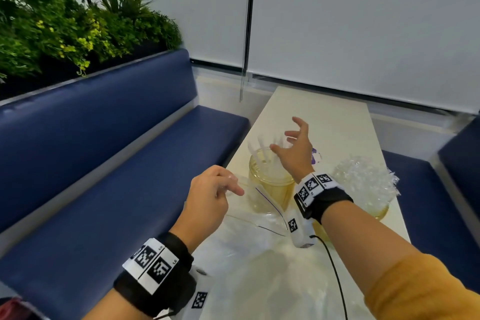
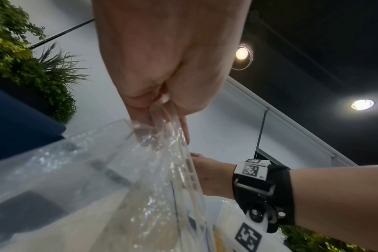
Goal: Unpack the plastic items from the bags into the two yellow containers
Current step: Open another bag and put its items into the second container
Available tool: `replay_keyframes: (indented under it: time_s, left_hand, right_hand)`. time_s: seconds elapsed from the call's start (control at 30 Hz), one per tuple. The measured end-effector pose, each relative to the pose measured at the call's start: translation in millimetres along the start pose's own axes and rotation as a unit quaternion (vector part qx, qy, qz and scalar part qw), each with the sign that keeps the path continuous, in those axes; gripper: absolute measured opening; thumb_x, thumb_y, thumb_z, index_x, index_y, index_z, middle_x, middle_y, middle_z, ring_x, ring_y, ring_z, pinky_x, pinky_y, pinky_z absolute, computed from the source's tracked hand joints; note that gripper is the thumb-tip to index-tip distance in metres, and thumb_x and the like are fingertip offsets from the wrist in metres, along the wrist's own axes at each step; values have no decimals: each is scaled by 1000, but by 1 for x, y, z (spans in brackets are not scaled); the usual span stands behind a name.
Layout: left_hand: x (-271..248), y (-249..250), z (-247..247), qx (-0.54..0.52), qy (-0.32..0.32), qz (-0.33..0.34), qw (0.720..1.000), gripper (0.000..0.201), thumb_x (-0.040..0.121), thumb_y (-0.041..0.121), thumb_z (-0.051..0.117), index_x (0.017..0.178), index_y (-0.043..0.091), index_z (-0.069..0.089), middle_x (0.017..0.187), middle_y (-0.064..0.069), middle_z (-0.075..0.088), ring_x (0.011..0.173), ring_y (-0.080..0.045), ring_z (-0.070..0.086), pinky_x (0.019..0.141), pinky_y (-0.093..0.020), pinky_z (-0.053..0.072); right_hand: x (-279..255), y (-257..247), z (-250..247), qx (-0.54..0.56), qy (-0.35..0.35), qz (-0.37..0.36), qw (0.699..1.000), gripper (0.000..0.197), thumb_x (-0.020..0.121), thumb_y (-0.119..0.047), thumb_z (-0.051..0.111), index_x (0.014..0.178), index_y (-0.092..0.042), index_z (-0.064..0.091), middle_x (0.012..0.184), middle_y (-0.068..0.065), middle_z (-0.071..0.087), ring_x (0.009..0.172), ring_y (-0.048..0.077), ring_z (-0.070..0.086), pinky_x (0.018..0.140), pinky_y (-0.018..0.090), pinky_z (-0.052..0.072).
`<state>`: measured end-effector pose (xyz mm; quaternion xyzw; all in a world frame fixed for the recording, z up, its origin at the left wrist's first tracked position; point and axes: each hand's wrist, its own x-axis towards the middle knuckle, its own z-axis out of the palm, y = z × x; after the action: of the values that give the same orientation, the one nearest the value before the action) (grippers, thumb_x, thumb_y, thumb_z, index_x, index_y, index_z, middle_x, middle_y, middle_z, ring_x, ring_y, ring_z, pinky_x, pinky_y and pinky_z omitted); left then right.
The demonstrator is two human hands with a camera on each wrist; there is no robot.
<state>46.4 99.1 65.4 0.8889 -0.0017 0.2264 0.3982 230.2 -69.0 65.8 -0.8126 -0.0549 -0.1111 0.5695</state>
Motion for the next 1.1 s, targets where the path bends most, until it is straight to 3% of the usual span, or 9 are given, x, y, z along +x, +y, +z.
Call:
replay_keyframes:
  time_s: [0.1,0.23,0.37,0.5,0.6,0.77,0.9,1.03,1.1]
  left_hand:
    - [0,4,-1,30,-28,-2,999,52,92,-18,43,84,14,83,117,3,73,108,-13,68,100,-28,54]
    - [-3,10,-2,32,-24,15,999,46,92,-18,45,105,9,80,118,2,75,109,-12,68,103,-28,53]
    - [-3,19,0,74,-67,16,995,59,82,-17,48,127,15,70,135,11,65,123,-7,59,109,-18,44]
    - [-3,33,4,88,-95,4,991,66,78,-17,49,135,13,64,142,9,58,125,-9,56,98,-7,34]
    - [-7,39,7,73,-97,-3,993,66,77,-22,50,133,10,64,141,7,57,117,-5,55,86,3,35]
    - [-19,41,11,49,-92,3,995,71,75,-25,42,132,11,65,143,12,56,118,2,49,85,11,31]
    - [-33,42,12,48,-103,-2,994,71,80,-22,42,136,16,61,144,20,52,119,9,44,88,10,30]
    - [-41,39,13,31,-111,-1,993,70,79,-17,47,134,23,61,137,26,52,119,4,54,82,6,40]
    - [-43,38,13,30,-118,14,992,63,81,-9,56,135,22,59,137,23,52,122,2,52,87,5,37]
  right_hand:
    - [-6,-2,-6,-171,-59,-9,983,34,92,-15,66,126,-15,68,126,5,67,118,23,62,100,33,49]
    - [-23,-17,-17,-274,-42,-67,959,26,96,-25,62,117,-16,74,137,7,59,128,26,53,106,37,40]
    - [-60,-65,-31,-305,-20,-142,942,22,94,-33,60,99,-20,77,96,-1,76,90,20,70,81,30,55]
    - [-100,-96,-45,-285,-284,-8,916,32,92,-25,58,74,-7,77,65,6,76,65,22,76,69,31,63]
    - [-122,-82,-35,-331,-401,10,854,35,97,-34,58,84,-9,77,93,10,77,90,29,72,80,34,58]
    - [-150,-30,-19,-541,-399,6,740,61,96,-58,50,136,-12,55,133,6,61,120,29,59,84,34,45]
    - [-151,-10,-20,-526,-430,36,732,63,99,-53,50,144,-10,47,142,9,55,125,30,56,102,38,47]
    - [-152,-18,-29,-498,-423,35,756,46,102,-36,51,137,-6,52,123,13,66,76,23,61,69,31,48]
    - [-151,-24,-34,-495,-414,34,763,46,103,-31,52,141,-6,50,131,13,61,100,28,64,81,33,49]
